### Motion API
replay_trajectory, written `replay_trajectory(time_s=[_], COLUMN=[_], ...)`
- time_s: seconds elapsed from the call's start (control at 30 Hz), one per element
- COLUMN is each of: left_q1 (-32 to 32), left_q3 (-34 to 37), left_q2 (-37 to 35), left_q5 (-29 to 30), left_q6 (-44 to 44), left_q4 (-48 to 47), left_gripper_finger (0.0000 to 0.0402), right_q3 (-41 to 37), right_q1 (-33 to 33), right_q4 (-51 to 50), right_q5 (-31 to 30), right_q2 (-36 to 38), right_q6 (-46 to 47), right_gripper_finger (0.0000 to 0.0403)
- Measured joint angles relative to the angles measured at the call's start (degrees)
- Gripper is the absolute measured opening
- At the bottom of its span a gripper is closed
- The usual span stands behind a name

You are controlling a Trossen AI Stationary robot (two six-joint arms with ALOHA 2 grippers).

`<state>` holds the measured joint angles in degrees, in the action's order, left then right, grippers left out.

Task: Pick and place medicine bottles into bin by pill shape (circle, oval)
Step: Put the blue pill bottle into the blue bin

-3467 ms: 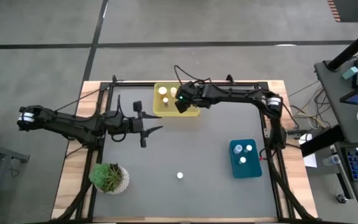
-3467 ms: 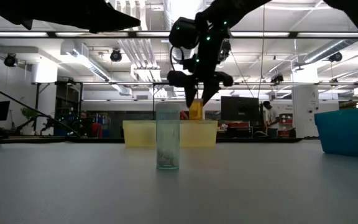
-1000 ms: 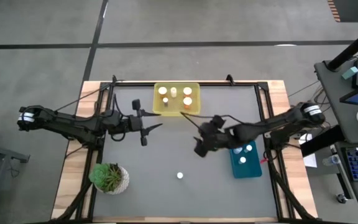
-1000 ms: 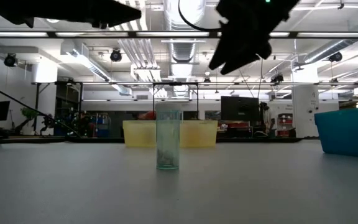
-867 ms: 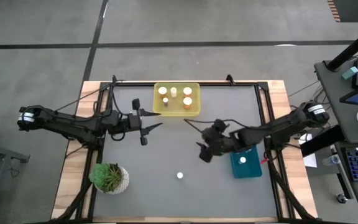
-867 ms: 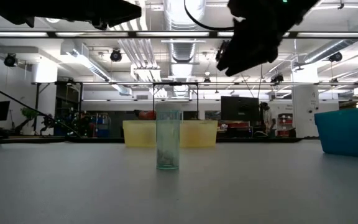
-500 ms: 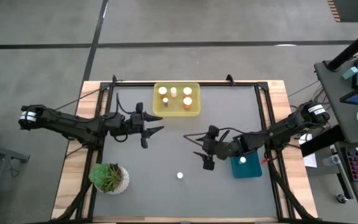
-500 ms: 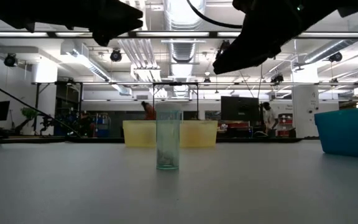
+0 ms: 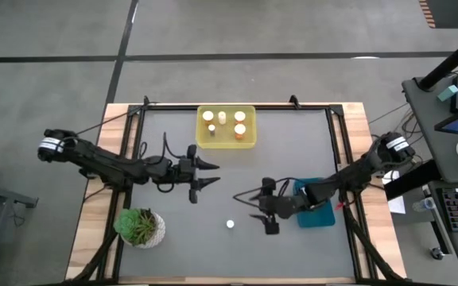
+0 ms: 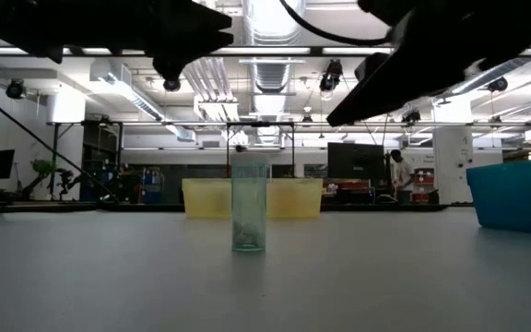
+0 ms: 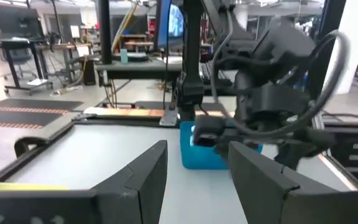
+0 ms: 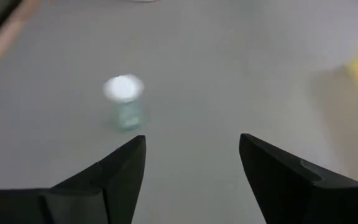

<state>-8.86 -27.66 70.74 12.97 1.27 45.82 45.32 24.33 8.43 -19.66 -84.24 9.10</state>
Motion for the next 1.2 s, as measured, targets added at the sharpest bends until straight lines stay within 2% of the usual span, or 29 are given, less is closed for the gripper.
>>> replay_trajectory(time_s=[0.2,0.33,0.57,0.73,0.83,1.0,1.2], left_q1=[-0.1,0.0,0.0,0.0,-0.3,-0.3,-0.3], left_q3=[0.0,0.0,0.0,0.0,0.0,0.0,0.0], left_q2=[1.4,-0.1,-3.8,-6.5,-7.5,-8.2,-8.2], left_q5=[0.0,0.1,0.7,0.8,0.7,0.6,0.6], left_q6=[-0.6,-5.7,-19.7,-21.4,-21.2,-21.1,-21.1], left_q4=[0.6,0.7,0.6,-0.3,-1.4,-2.8,-2.8], left_gripper_finger=[0.0156,0.0156,0.0156,0.0156,0.0156,0.0156,0.0156], right_q3=[0.0,2.7,16.7,26.7,31.7,37.7,40.6], right_q1=[3.0,3.4,3.9,4.0,3.9,3.9,2.6], right_q4=[0.0,-3.9,-26.9,-39.5,-44.5,-46.7,-43.4], right_q5=[3.4,3.4,3.7,5.4,9.2,10.2,6.4], right_q2=[-0.3,-0.5,-4.7,-9.8,-13.0,-18.1,-22.8], right_q6=[3.6,7.2,10.1,13.9,14.9,14.1,8.7], right_gripper_finger=[0.0249,0.0247,0.0247,0.0247,0.0258,0.028,0.0277])
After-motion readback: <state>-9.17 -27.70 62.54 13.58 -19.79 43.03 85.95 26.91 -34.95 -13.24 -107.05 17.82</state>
